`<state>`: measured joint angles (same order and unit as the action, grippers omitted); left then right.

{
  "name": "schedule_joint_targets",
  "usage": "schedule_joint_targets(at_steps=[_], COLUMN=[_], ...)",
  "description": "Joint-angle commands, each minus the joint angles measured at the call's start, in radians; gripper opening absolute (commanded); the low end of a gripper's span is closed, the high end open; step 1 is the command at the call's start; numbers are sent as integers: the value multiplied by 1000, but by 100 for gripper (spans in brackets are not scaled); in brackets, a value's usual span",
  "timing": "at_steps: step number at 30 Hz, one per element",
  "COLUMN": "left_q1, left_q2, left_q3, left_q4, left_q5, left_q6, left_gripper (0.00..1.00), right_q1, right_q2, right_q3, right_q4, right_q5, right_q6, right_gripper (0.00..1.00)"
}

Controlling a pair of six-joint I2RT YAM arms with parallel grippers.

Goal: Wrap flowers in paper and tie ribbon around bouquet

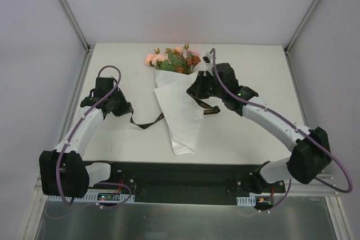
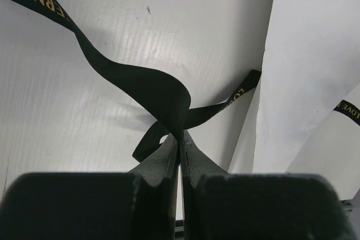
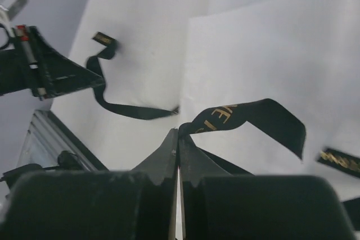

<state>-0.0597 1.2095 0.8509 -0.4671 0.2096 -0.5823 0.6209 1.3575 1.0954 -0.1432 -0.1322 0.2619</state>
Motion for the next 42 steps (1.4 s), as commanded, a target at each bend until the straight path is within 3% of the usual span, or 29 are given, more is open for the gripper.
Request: schedule_joint_targets(at_steps=[1,8,11,15,18,20,23,26,32,36,42], left_q1=[-9,-38,-38,-40,-40,-40,-51,-78,-216,-302,-374], left_q2=[-89,-229,-274,-341,-380,-383,-335,-233,43,276,581], left_q3=[-59,-199,-213,-223,-230,-220,-187,-98,198,403,777], left_q4=[45,93,91,96,104,117,154,169,166,130,-45], left_q5=[31,62,85,88,114,137,209,283,361,395,447], left_q6=[-34,-90,-79,-74,-62,-41,-11,27,93,116,200], left_gripper=[0,0,0,0,0,0,0,0,0,0,0], right_q1=[128,204,218,256,272,264,225,146,-71,-84,-64], right_q2=[243,625,710,917,1012,1005,866,653,326,226,327], right_q3=[192,501,572,839,1001,1026,936,743,294,89,76], right_q4=[205,248,222,50,-122,-176,-236,-245,-220,-60,20], right_q5=[-196,-320,-375,-455,-475,-477,-463,-458,-446,-264,-232], right_q6=[17,100,108,60,37,8,-55,-133,-427,-622,-716], right_gripper=[1,1,1,2,10,23,51,63,66,66,65])
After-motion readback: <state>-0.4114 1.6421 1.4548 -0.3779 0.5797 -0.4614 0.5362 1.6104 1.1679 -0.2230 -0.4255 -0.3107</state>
